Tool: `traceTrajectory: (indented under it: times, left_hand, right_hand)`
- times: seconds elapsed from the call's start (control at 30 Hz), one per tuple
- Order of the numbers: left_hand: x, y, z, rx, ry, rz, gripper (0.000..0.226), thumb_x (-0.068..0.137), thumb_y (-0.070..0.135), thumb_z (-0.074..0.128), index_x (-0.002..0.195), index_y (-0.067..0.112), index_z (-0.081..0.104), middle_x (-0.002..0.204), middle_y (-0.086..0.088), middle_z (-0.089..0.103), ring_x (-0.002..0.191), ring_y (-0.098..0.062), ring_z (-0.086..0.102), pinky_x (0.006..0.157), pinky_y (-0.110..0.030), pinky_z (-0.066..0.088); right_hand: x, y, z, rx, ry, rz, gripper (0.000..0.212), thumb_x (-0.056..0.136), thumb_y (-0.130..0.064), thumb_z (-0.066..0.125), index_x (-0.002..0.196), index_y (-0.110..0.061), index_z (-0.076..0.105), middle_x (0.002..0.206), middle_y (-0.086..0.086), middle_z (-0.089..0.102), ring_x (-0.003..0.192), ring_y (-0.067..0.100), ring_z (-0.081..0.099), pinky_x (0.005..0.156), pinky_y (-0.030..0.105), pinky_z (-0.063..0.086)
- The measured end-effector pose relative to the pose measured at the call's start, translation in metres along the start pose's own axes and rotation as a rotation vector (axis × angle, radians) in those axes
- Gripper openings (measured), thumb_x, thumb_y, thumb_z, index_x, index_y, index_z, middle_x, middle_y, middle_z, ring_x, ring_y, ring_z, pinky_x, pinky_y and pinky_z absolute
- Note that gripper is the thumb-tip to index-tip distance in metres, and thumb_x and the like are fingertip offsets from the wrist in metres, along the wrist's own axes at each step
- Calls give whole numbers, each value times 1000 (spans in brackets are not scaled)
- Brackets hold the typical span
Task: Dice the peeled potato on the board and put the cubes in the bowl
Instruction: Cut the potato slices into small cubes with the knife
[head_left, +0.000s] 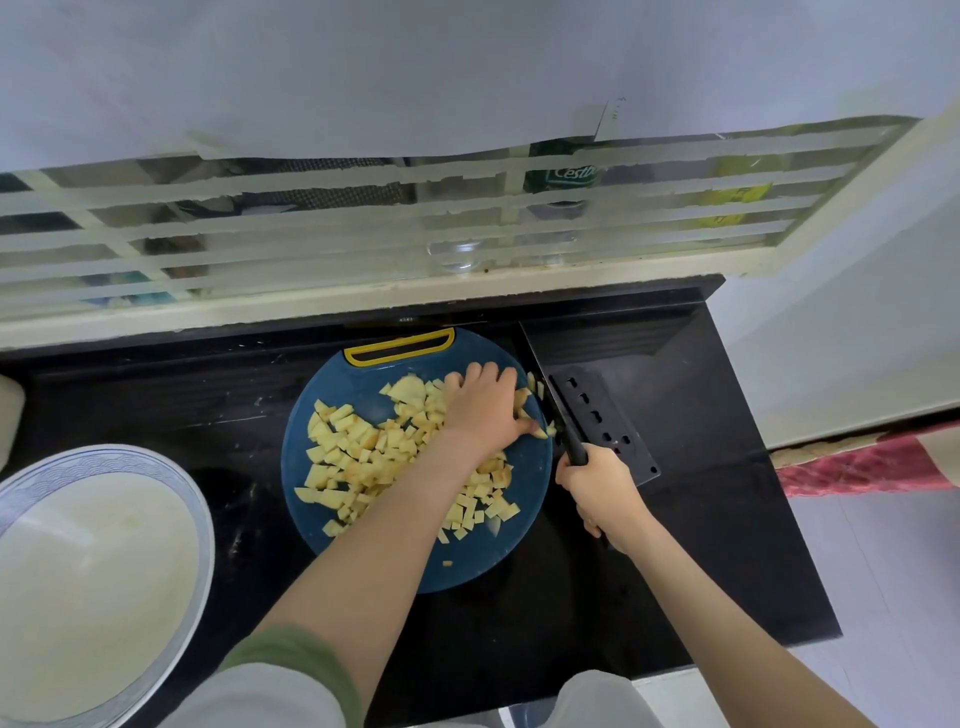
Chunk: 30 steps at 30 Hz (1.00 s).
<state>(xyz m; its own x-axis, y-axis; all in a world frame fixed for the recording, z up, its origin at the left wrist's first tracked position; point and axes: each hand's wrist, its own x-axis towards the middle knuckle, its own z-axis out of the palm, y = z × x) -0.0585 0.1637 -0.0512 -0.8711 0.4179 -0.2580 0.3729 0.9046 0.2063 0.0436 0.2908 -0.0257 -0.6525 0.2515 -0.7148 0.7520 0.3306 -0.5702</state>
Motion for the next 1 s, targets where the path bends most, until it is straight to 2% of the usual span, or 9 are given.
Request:
traceTrajectory:
  times: [0.13, 0.3, 0.4, 0.5, 0.6, 0.7, 0.83, 0.9, 1.0]
  left_hand:
    - [4, -8, -2, -35, -54, 122, 40, 86, 55, 56, 115, 28, 55, 120, 3, 49, 115, -20, 36, 91, -39, 24]
    - [4, -28, -16, -137, -78, 107, 42, 88, 57, 52, 119, 30, 53, 117, 7, 50, 114, -18, 37, 86, -37, 21]
    - [1, -43, -26, -35, -146, 73, 32, 85, 46, 56, 112, 30, 56, 110, 4, 49, 115, -21, 37, 85, -38, 21]
    - [-2, -46, -31, 28, -207, 35, 31, 87, 49, 55, 109, 28, 59, 109, 2, 52, 114, -21, 37, 87, -40, 23]
    - [0, -41, -31, 97, -223, -2, 29, 93, 44, 51, 112, 24, 60, 111, 0, 52, 115, -23, 37, 88, -41, 25]
    - [4, -38, -32, 219, -256, 25, 30, 96, 42, 48, 116, 24, 59, 117, -3, 51, 118, -24, 36, 91, -42, 25]
    - [8, -40, -30, 290, -211, 138, 30, 97, 41, 46, 114, 24, 64, 114, -1, 51, 114, -22, 37, 89, -40, 25]
    - [6, -43, -28, 296, -153, 193, 33, 98, 41, 43, 113, 21, 63, 113, 0, 52, 112, -21, 38, 89, -39, 25]
    - [6, -47, -23, 260, -45, 185, 30, 98, 35, 42, 113, 17, 60, 114, -1, 50, 112, -21, 39, 91, -38, 26]
  right_hand:
    - [1, -1, 0, 25, 43, 12, 14, 97, -12, 47, 86, -15, 56, 69, 9, 50, 44, 18, 41, 37, 23, 36]
    - [1, 1, 0, 3, 38, 16, 13, 97, -14, 47, 87, -18, 55, 73, 9, 51, 44, 17, 42, 36, 23, 36]
    - [0, 0, 2, -10, 46, 2, 15, 98, -15, 47, 86, -19, 55, 74, 9, 52, 46, 17, 43, 36, 22, 36]
    - [-2, -3, 6, 5, 66, -17, 14, 98, -16, 46, 87, -18, 56, 74, 8, 54, 47, 17, 44, 37, 22, 36]
    - [-3, -5, 9, 9, 95, -51, 11, 96, -16, 46, 91, -18, 56, 77, 7, 56, 52, 16, 48, 39, 23, 38]
    - [0, -6, 11, 23, 124, -80, 4, 94, -17, 53, 92, -21, 53, 77, 2, 56, 58, 13, 48, 48, 28, 39]
    - [2, -5, 11, 26, 148, -104, 5, 93, -22, 57, 96, -23, 53, 83, 0, 59, 65, 14, 53, 56, 31, 45]
    - [1, -4, 11, 27, 151, -112, 6, 93, -20, 56, 92, -25, 53, 81, -1, 58, 65, 14, 53, 55, 31, 45]
    - [3, -2, 8, 31, 146, -115, 13, 93, -16, 53, 87, -27, 52, 79, -1, 56, 64, 14, 51, 55, 30, 42]
